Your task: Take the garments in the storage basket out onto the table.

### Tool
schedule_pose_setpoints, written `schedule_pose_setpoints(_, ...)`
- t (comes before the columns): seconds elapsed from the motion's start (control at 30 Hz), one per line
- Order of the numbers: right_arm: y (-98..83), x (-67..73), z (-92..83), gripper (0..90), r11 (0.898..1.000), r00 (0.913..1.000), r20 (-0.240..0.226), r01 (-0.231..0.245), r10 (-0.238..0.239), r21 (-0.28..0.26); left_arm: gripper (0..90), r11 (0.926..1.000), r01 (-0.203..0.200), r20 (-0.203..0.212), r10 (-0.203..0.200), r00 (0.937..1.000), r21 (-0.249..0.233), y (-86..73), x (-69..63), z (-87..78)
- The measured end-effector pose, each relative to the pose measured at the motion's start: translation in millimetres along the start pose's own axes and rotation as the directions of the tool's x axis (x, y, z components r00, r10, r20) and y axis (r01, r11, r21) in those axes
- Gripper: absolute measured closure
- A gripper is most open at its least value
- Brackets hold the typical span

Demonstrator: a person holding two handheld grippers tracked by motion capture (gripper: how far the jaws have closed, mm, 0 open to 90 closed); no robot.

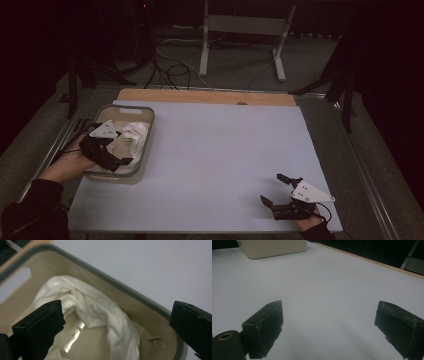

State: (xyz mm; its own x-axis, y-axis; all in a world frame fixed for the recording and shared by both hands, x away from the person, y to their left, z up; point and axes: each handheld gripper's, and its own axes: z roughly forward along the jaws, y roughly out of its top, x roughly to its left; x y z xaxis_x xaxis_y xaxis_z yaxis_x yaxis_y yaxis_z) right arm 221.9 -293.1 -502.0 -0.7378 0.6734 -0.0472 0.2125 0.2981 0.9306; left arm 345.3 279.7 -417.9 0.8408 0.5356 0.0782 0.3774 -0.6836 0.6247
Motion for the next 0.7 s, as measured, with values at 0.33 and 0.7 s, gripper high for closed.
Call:
schedule_pose_setpoints(0.33, -0.2, 0.4, 1.8, 8.2, 1.0, 1.0, -0.009, 0.002, -0.002, 0.004, 0.4, 0.9875, 0.023, 0.045, -0.031, 0.9985, 0.156, 0.9, 10.6, 24.9)
schedule_pose_setpoints(0.7, -0.4, 0.2, 1.9, 8.2, 1.0, 0.9999, -0.008, -0.007, 0.007, 0.004, 5.9, 0.9628, 0.04, 0.063, -0.058, 0.9963, 0.267, -0.6, 18.7, 46.5)
